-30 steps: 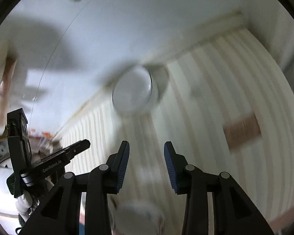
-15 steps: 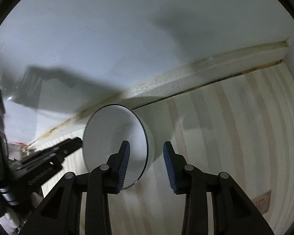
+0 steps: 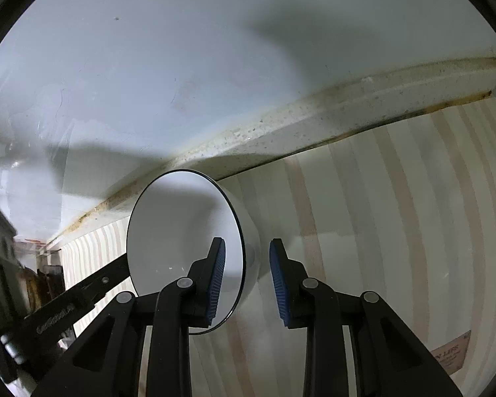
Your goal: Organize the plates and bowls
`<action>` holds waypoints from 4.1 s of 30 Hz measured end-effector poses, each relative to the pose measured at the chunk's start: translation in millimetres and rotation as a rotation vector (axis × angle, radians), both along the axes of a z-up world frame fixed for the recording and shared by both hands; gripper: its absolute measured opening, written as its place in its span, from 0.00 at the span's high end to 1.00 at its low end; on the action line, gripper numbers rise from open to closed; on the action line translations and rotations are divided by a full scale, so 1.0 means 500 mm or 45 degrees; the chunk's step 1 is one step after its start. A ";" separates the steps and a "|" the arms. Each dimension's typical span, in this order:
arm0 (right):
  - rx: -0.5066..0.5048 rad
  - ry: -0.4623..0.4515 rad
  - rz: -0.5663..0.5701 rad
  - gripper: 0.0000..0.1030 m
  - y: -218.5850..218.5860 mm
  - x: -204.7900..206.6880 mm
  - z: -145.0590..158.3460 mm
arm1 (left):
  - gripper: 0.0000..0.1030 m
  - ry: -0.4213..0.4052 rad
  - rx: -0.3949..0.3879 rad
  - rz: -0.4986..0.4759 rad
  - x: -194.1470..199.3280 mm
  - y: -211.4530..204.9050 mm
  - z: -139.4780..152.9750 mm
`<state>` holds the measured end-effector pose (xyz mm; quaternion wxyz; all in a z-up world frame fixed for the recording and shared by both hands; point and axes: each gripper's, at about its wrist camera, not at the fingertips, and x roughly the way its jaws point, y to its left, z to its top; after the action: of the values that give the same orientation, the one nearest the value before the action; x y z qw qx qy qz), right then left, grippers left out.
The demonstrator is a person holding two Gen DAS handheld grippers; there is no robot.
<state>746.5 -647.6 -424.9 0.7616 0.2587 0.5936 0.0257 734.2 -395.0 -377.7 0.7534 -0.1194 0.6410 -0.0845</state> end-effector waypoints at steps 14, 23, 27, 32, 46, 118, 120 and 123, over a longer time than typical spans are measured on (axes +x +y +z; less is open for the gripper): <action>-0.001 -0.006 0.008 0.84 -0.034 -0.004 0.015 | 0.81 -0.011 -0.102 -0.042 0.014 -0.013 0.019; -0.057 -0.034 0.054 0.87 -0.012 -0.013 0.021 | 0.93 -0.050 0.008 -0.113 0.016 -0.063 0.009; -0.060 -0.044 0.067 0.88 -0.007 -0.024 0.025 | 0.93 -0.066 0.034 -0.128 0.003 -0.072 0.011; -0.053 -0.065 0.075 0.88 0.008 -0.050 0.043 | 0.93 -0.079 0.038 -0.140 -0.020 -0.081 0.026; -0.017 -0.123 0.081 0.88 0.048 -0.191 0.148 | 0.93 -0.175 0.008 -0.178 -0.144 -0.045 0.151; -0.188 -0.014 0.125 0.80 0.213 -0.655 0.273 | 0.92 -0.115 0.191 -0.515 -0.581 0.090 0.224; -0.226 -0.046 0.124 0.71 0.223 -0.674 0.307 | 0.90 -0.143 0.205 -0.533 -0.600 0.097 0.253; -0.261 -0.100 0.118 0.56 0.233 -0.707 0.359 | 0.81 -0.189 0.181 -0.519 -0.630 0.116 0.302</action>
<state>392.9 -530.9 -245.3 0.8048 0.1506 0.5741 0.0101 419.4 -337.0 -226.6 0.7724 0.0725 0.5991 -0.1980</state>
